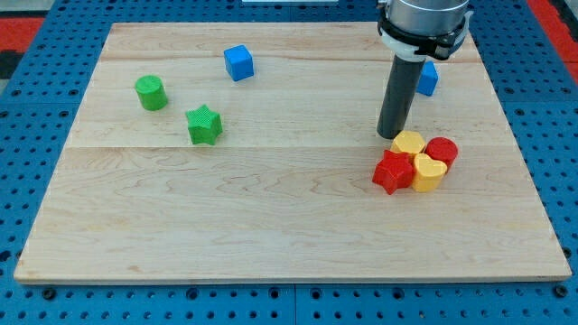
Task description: Push the green star slightly down and right
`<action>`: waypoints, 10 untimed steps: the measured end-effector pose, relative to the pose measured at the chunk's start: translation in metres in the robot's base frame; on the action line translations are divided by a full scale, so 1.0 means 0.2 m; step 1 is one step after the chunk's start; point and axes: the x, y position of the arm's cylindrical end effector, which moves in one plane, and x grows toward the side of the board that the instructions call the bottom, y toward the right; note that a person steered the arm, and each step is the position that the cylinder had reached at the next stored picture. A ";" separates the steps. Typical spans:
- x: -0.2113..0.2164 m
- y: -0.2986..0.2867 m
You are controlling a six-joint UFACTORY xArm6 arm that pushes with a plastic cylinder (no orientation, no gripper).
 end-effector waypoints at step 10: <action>-0.13 -1.29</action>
